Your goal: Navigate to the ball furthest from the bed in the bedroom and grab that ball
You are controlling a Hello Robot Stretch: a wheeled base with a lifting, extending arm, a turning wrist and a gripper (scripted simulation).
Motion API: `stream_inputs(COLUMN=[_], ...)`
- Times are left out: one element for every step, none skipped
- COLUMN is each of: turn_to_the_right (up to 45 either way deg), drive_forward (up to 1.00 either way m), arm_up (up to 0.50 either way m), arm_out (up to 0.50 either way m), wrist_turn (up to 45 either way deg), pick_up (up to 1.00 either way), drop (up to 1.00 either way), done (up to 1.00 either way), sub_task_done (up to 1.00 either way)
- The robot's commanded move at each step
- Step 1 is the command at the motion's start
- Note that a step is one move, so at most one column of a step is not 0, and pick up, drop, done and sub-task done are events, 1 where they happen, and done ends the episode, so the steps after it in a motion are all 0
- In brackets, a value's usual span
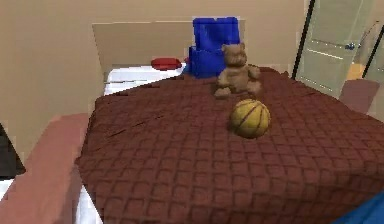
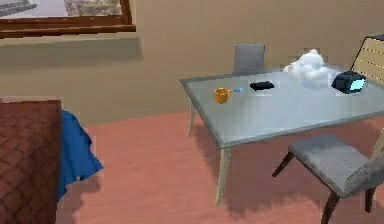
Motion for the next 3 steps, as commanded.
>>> stream_inputs(turn_to_the_right=[45.0, 45.0, 45.0], drive_forward=[0.00, 0.00, 0.00], arm_up=[0.00, 0.00, 0.00], arm_out=[0.00, 0.00, 0.00], wrist_turn=[0.0, 0.0, 0.0], pick_up=[0.00, 0.00, 0.00], drop=[0.00, 0.00, 0.00], done=[0.00, 0.00, 0.00], sub_task_done=[0.00, 0.00, 0.00])
